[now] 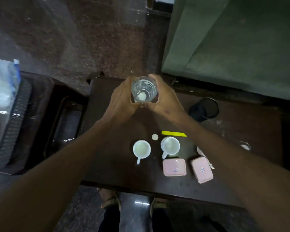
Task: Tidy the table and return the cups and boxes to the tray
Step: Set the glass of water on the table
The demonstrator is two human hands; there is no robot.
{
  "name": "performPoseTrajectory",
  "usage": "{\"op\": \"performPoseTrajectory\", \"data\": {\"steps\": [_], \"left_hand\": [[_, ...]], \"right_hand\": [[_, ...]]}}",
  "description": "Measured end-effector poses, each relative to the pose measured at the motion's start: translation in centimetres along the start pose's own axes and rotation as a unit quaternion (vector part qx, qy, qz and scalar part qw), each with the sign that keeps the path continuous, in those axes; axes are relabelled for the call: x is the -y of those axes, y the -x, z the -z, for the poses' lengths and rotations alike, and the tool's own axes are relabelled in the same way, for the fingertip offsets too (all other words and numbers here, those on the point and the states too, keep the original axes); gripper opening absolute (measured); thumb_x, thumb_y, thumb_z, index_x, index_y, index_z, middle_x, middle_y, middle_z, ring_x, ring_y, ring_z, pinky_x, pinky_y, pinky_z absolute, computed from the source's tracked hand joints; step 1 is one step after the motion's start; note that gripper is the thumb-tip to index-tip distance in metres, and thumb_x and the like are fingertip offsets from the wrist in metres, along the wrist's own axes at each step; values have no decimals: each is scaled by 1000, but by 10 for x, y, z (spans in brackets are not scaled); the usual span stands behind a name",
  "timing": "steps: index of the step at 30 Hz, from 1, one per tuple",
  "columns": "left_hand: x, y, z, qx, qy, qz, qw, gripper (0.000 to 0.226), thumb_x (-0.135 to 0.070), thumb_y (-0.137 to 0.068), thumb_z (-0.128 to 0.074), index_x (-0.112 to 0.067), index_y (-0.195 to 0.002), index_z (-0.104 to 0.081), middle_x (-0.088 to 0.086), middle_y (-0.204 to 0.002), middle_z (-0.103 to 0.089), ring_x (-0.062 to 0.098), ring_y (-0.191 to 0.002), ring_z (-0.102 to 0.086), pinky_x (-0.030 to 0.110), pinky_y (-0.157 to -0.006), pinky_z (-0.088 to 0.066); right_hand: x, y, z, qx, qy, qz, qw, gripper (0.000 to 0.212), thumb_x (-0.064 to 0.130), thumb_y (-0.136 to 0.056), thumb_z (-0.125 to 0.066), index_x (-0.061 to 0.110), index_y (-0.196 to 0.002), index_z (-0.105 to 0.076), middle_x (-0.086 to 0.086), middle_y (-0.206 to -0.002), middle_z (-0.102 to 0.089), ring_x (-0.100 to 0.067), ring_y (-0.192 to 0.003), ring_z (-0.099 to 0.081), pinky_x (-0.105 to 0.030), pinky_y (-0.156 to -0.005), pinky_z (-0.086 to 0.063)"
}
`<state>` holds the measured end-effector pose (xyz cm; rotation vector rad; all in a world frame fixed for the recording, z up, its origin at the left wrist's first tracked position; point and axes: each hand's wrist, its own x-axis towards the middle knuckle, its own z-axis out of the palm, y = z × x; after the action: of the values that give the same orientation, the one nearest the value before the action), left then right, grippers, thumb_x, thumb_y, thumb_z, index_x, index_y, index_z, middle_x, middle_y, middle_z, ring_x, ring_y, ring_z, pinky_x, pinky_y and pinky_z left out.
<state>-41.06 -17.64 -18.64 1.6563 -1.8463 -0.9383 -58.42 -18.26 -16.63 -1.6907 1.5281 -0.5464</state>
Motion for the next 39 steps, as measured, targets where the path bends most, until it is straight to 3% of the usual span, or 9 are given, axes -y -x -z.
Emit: {"op": "performPoseTrajectory", "data": {"steps": [4,9,20,28,32,36,39], "left_hand": [[-8,-19,-47,42,-15,-5,999,70,-27,-71,-94,-15,-130,-58,0,-124,-71,24,-116,-68,42,-94,-52],[-15,-35,-100,85,-40,-14,996,67,-18,-71,-90,-9,-128,-55,8,-121,-70,35,-112,-67,48,-91,-52],[-20,-51,-142,112,-48,-9,993,62,-17,-74,-84,-8,-126,-51,9,-118,-68,38,-108,-66,51,-89,-53],[-23,-48,-144,126,-43,2,991,63,-17,-79,-84,-10,-132,-51,10,-126,-67,38,-116,-65,49,-92,-52],[-20,-46,-144,147,-53,15,988,77,-11,-79,-81,-14,-147,-43,10,-138,-61,36,-128,-61,49,-101,-51],[-12,-39,-131,177,-79,16,981,108,-1,-80,-78,-12,-168,-16,15,-165,-39,37,-149,-44,50,-116,-42],[-4,-30,-111,186,-93,13,978,117,5,-79,-77,-13,-171,-6,18,-168,-32,40,-151,-40,51,-118,-41]], "right_hand": [[-46,6,15,-5,3,-21,1000,89,15,-77,-90,9,-153,-43,-8,-147,-58,-22,-137,-56,-37,-115,-43],[-96,13,22,-34,27,-58,997,83,23,-73,-93,12,-143,-49,-6,-133,-65,-24,-124,-63,-41,-105,-49],[-139,10,26,-48,69,-85,993,81,17,-76,-87,14,-145,-44,-7,-134,-63,-27,-124,-61,-34,-99,-50],[-136,17,26,-20,102,-95,990,94,17,-79,-87,14,-156,-33,-11,-149,-53,-29,-137,-54,-41,-110,-48],[-128,21,25,-5,105,-85,991,117,23,-79,-89,15,-166,-11,-12,-169,-27,-29,-153,-36,-34,-123,-31],[-114,16,29,-25,122,-63,990,115,29,-80,-88,9,-165,-14,-13,-171,-22,-29,-159,-24,-44,-129,-25],[-99,9,33,-35,120,-65,990,110,30,-82,-86,9,-165,-17,-13,-172,-21,-27,-160,-21,-41,-131,-20]]}}
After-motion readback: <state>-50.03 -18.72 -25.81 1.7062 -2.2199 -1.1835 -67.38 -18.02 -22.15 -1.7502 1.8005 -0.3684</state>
